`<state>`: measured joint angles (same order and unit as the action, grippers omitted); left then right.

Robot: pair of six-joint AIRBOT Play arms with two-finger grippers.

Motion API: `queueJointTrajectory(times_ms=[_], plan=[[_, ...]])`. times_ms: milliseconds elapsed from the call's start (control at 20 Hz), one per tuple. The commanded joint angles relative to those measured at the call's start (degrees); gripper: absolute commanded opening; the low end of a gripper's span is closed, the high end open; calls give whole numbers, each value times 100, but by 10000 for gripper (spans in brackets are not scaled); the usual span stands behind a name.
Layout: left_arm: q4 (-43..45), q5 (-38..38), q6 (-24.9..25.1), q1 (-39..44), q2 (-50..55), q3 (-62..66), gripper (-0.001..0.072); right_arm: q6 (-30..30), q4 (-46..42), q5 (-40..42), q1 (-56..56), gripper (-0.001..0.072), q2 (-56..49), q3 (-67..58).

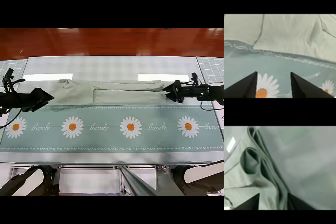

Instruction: Fold the shirts.

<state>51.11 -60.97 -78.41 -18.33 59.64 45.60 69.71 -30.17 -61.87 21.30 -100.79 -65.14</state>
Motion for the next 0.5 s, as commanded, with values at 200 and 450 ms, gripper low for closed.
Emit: queueJointTrajectory(times_ms=[200, 450], plan=[[-232, 107, 42, 195, -74, -98, 503, 306, 310, 391, -675, 419, -380, -555], [-232, 208, 42, 195, -68, -98, 503, 525, 299, 673, -870, 282, -387, -807]])
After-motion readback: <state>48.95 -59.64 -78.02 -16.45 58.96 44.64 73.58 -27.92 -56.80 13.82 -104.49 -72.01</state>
